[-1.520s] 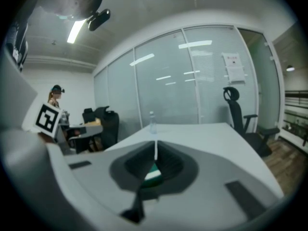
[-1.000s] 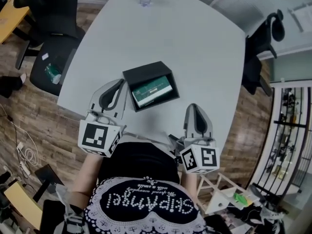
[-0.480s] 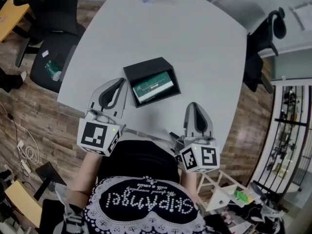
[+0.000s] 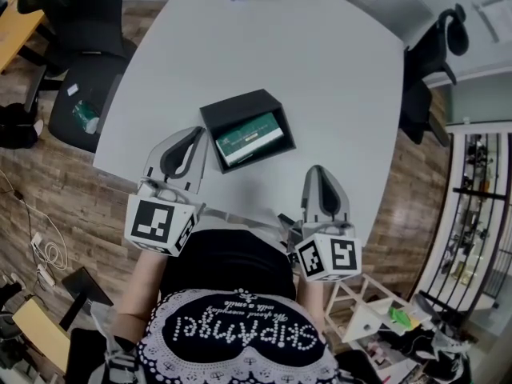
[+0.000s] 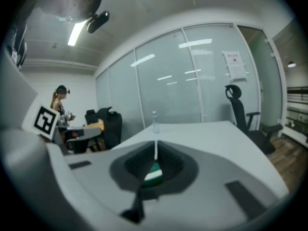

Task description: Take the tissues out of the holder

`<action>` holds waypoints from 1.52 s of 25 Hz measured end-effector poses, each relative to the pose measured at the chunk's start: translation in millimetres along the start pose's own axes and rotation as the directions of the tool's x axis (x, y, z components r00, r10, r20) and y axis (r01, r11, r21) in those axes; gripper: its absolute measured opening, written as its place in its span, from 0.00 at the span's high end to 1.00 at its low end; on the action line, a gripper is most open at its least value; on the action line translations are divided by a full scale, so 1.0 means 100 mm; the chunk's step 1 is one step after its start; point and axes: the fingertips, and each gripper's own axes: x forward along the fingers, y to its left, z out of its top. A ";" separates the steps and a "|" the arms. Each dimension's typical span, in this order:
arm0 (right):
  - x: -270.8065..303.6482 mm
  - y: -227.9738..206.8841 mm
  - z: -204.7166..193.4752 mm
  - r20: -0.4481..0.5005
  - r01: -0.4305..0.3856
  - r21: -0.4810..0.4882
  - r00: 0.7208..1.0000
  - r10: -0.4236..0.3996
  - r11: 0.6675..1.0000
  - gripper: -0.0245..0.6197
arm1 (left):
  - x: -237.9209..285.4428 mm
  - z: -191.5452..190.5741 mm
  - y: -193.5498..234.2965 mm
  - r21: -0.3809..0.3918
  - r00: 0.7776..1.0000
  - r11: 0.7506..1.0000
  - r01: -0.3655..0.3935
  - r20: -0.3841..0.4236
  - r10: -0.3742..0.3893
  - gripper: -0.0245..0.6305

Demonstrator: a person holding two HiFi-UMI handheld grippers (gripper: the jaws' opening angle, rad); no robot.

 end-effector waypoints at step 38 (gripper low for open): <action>0.07 -0.44 -0.07 -0.034 0.045 0.044 0.998 -0.043 0.998 0.91 | 0.62 -0.47 -0.54 -0.004 0.960 0.989 0.146 -0.242 -0.143 0.52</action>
